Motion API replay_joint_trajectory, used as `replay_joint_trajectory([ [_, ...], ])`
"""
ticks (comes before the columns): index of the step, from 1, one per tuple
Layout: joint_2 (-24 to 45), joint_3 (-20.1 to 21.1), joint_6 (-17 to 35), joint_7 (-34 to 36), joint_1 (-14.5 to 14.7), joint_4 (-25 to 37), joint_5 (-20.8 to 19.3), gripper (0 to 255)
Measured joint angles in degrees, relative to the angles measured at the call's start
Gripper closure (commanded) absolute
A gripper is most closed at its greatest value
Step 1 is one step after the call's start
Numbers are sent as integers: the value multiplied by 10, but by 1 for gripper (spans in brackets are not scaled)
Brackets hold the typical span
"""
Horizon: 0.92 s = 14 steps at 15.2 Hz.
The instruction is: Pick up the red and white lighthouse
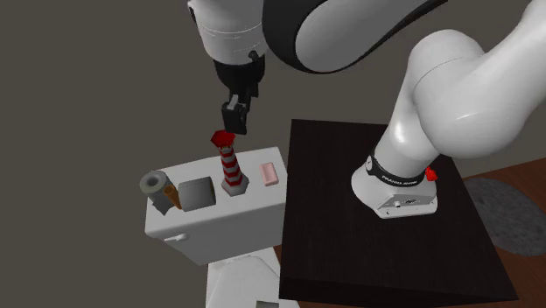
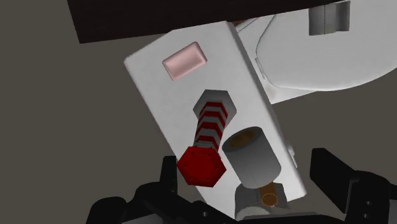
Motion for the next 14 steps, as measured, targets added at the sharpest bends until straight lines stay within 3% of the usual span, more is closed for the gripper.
replay_joint_trajectory([
  [4, 74, 29, 119, 67, -51, -24, -55, 0],
  [7, 146, 65, 193, 144, -104, -16, -120, 0],
  [10, 228, 107, 257, 252, -175, 3, -228, 0],
  [12, 289, 131, 282, 345, -224, 29, -329, 0],
  [14, 317, 138, 287, 397, -236, 42, -382, 0],
])
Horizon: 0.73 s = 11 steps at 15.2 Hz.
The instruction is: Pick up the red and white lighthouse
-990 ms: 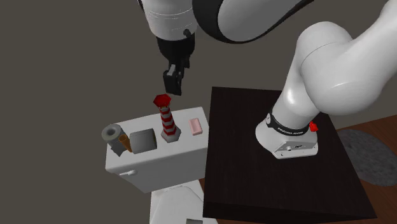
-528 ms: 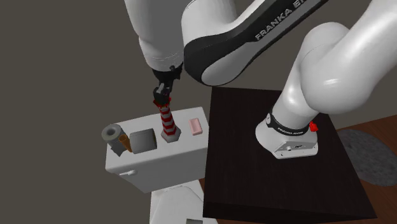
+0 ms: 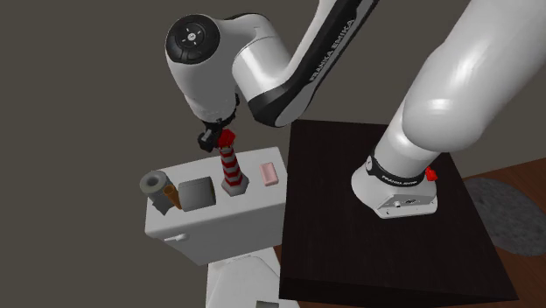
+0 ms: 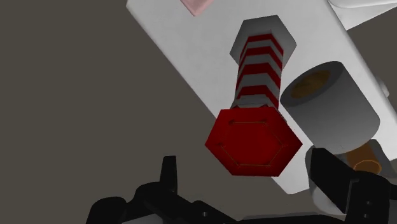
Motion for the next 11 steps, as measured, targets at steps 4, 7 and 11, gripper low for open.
replay_joint_trajectory([
  [4, 41, 1, 12, 68, -11, 8, -76, 0],
  [7, 71, -4, 16, 113, -14, 16, -129, 0],
  [11, 79, -5, 17, 125, -14, 19, -143, 255],
])
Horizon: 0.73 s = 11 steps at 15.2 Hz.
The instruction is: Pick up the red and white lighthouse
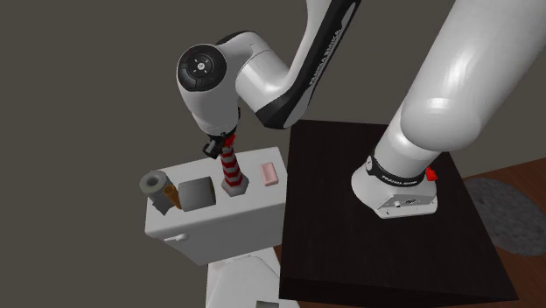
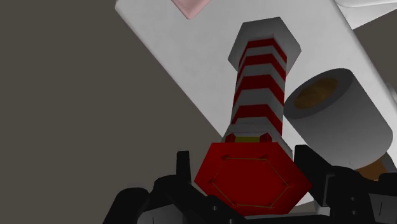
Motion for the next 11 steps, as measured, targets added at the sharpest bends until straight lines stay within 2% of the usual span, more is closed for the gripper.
replay_joint_trajectory([
  [7, 1, -1, 0, 1, 0, 1, -2, 255],
  [11, -31, 6, -5, -47, 1, -8, 54, 255],
])
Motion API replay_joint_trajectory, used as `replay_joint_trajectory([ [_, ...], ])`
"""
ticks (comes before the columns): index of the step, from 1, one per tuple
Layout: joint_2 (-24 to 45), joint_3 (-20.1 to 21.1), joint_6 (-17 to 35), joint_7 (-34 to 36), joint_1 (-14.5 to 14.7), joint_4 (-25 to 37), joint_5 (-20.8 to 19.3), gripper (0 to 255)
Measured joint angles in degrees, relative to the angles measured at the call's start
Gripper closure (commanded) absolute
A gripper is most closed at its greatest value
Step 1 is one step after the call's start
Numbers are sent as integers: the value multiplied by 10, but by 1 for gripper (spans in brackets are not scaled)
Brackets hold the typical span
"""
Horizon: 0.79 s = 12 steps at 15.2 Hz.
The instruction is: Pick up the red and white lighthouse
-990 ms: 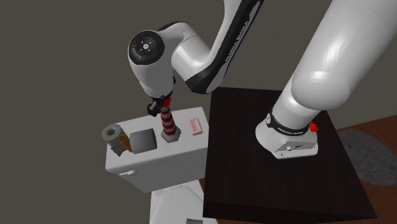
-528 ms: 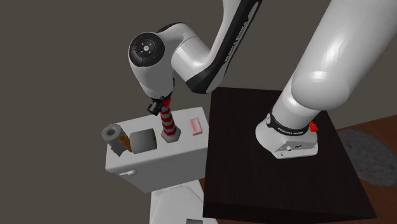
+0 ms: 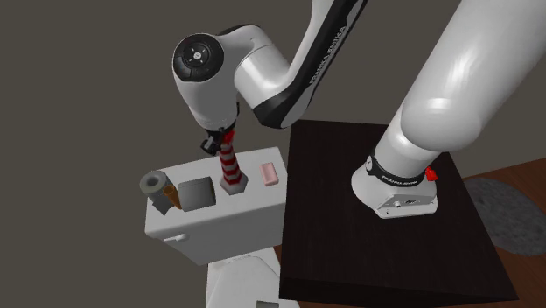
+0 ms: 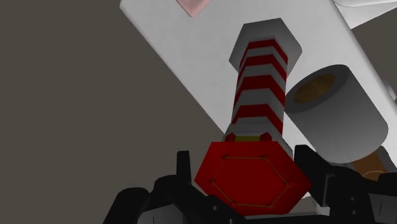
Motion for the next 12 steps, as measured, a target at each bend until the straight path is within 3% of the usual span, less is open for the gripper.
replay_joint_trajectory([
  [7, -74, -1, -21, -108, 17, -15, 124, 255],
  [12, -111, -11, -43, -164, 35, -15, 185, 255],
])
